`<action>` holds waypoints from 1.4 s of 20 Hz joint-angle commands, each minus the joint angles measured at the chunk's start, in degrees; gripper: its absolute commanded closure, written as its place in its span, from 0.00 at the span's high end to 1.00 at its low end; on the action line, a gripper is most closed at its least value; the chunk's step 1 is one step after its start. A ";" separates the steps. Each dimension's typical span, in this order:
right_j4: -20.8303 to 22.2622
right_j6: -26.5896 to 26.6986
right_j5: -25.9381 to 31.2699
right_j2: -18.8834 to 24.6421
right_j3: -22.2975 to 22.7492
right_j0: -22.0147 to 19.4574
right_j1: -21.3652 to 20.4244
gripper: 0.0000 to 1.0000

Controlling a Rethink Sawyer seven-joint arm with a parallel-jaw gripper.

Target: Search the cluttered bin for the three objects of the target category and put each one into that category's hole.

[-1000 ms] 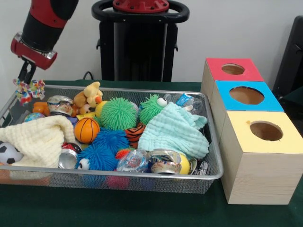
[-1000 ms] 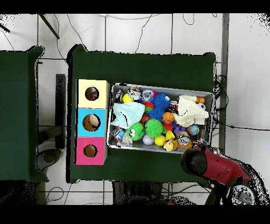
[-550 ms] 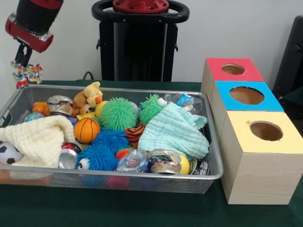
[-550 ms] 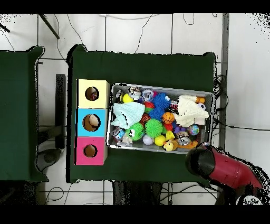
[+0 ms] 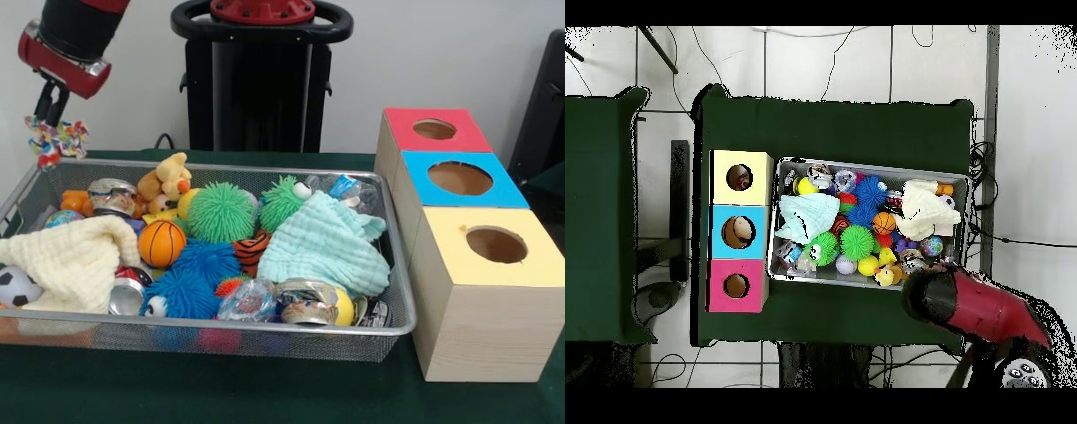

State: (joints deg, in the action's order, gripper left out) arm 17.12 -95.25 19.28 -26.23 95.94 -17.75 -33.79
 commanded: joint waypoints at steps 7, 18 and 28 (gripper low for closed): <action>-8.63 -16.45 11.98 -3.65 -7.18 11.95 4.05 0.00; -12.65 -15.08 23.50 -8.72 -11.90 18.50 2.27 0.00; -13.97 -15.78 33.34 -12.04 -17.64 23.88 1.85 0.00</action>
State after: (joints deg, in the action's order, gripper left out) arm 5.86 -95.25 45.45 -38.90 83.03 4.54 -32.45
